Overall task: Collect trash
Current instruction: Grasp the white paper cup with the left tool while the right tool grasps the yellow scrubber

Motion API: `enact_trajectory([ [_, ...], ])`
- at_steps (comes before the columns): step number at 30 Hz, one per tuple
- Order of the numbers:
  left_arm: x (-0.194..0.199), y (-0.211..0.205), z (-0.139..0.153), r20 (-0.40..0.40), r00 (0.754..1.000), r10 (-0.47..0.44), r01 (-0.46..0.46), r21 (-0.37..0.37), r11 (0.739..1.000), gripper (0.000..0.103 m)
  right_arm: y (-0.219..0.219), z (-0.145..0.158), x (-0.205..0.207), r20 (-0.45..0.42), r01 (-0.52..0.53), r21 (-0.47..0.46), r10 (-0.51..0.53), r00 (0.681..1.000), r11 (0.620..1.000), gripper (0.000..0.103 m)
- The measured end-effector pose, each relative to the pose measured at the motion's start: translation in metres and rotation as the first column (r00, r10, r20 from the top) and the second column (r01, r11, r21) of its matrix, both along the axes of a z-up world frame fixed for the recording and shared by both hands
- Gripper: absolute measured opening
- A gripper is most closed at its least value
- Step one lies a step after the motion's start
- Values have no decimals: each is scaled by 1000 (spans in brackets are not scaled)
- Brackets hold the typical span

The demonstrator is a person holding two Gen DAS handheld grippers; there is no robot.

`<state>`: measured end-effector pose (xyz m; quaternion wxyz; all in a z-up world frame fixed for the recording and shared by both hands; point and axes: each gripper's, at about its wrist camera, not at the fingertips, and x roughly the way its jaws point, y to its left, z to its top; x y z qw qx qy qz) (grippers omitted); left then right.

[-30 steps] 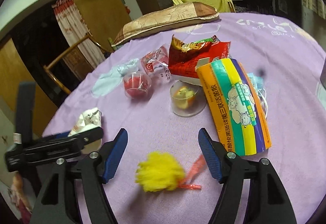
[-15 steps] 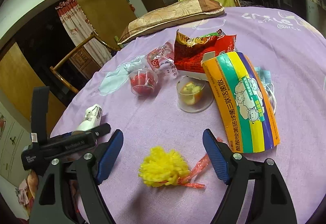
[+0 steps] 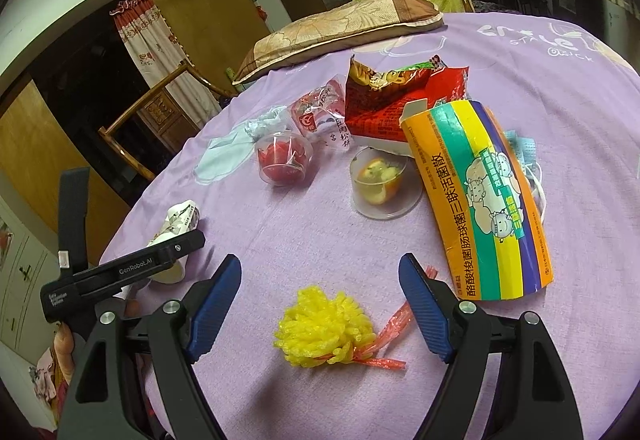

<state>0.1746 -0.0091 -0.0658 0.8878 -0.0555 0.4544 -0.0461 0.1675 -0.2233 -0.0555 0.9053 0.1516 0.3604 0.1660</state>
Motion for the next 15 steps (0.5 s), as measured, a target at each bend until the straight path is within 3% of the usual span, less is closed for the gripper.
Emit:
enact_trajectory([
  [5,-13,-1,10,68,998,-3,2,8,1000,84,1,-1,-1,-9,-13,-13,13,1000,1000,80],
  [9,-25,1,21,108,994,-25,25,5,1000,84,9,-6,-5,-66,-89,-57,86,994,994,80],
  [15,-33,4,31,140,989,-40,42,-7,999,84,23,-7,-23,-47,-106,-202,99,994,974,80],
])
